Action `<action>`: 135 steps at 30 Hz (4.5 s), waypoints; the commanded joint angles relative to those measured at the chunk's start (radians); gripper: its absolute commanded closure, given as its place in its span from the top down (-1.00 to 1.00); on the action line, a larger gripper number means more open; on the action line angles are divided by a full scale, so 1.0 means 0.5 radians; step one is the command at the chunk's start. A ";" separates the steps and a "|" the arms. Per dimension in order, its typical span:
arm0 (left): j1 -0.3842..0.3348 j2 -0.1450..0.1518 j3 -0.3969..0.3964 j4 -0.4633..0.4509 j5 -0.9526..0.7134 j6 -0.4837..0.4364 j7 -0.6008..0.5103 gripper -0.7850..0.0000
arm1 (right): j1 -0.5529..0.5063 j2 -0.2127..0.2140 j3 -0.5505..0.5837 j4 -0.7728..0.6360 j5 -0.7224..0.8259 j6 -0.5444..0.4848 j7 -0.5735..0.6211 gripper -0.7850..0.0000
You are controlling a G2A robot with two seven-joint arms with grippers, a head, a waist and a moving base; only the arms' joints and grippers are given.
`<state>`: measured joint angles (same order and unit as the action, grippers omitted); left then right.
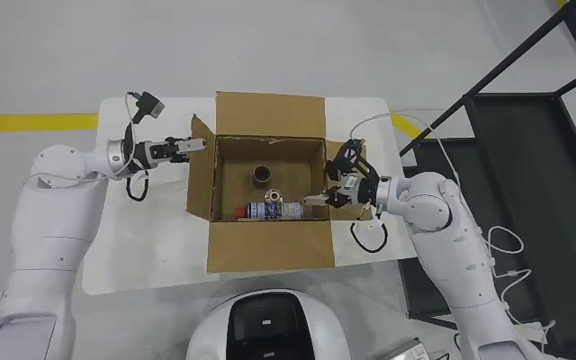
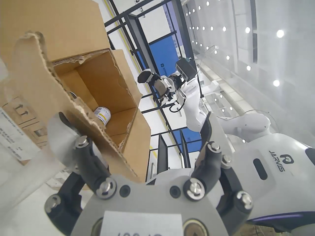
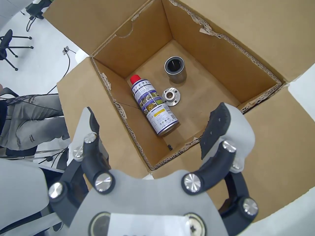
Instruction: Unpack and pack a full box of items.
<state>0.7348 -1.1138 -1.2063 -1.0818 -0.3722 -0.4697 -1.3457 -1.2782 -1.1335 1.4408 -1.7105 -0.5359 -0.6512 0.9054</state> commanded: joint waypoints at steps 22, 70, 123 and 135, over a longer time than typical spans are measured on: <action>-0.329 -0.224 0.672 0.374 0.185 -0.078 0.167 1.00 | 0.181 0.111 0.341 1.230 1.131 0.252 0.524 1.00; -0.367 -0.068 0.245 0.591 0.349 -0.511 0.535 1.00 | 0.264 0.281 -0.262 0.508 1.599 0.323 0.775 1.00; -0.742 -0.530 0.792 1.447 0.876 -0.560 1.653 1.00 | -0.377 0.370 -0.040 0.384 1.957 0.985 0.760 1.00; -0.795 -0.579 0.694 1.574 0.545 -0.870 1.363 1.00 | -0.345 0.366 -0.126 0.397 2.205 1.060 1.002 1.00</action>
<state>0.3377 -1.4049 -0.8538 -0.2947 -0.0850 -0.8813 -0.6436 -1.4558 -0.9497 1.3804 -1.5169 0.5446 -0.1243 1.3934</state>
